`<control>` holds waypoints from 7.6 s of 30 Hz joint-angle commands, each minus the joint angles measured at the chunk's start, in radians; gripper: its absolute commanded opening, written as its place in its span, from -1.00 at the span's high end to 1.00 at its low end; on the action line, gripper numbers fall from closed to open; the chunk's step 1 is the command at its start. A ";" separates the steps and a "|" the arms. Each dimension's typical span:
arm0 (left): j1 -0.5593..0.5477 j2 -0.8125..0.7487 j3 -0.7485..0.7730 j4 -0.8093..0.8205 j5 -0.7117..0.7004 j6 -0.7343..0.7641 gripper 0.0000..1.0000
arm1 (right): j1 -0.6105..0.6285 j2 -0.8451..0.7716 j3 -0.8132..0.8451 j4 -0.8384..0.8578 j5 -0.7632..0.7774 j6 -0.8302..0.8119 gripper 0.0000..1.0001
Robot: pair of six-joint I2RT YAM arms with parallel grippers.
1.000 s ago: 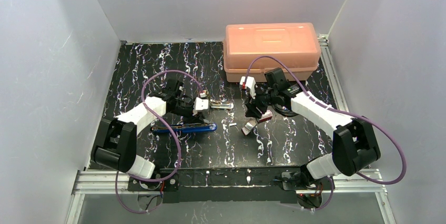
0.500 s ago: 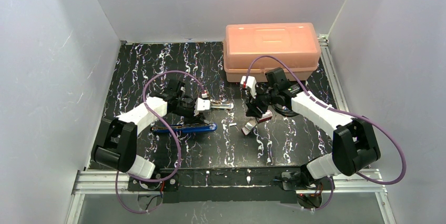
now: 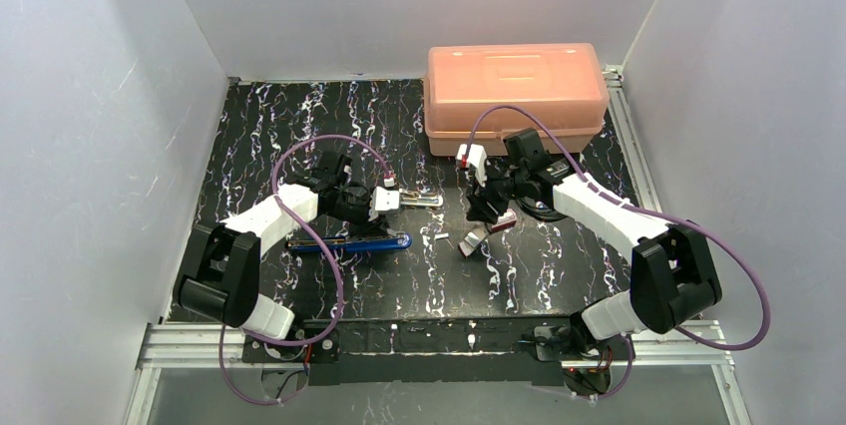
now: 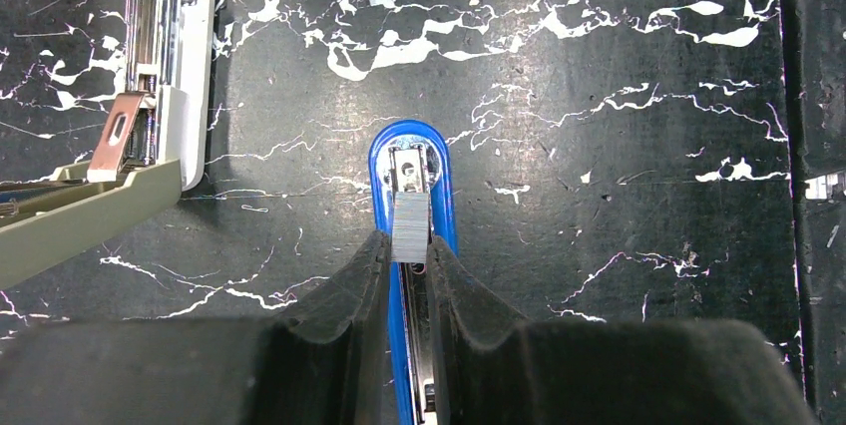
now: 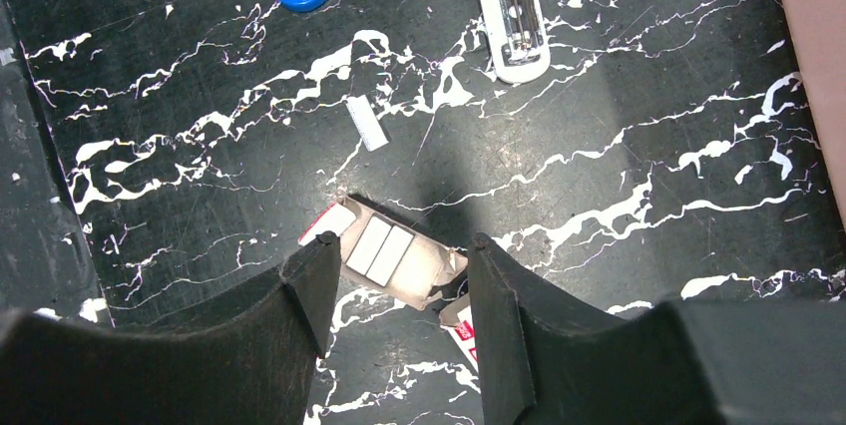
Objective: Load the staples into the stapler
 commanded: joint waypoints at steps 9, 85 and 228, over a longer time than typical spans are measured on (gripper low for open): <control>-0.006 0.012 0.019 -0.033 0.009 -0.007 1.00 | -0.007 0.000 -0.008 0.026 0.002 -0.014 -0.13; -0.002 -0.006 0.049 -0.038 0.017 -0.056 1.00 | -0.018 0.012 -0.008 0.022 0.000 -0.012 -0.11; 0.101 -0.184 0.056 0.023 -0.005 -0.272 -0.12 | -0.002 0.044 0.026 0.022 0.017 0.011 -0.16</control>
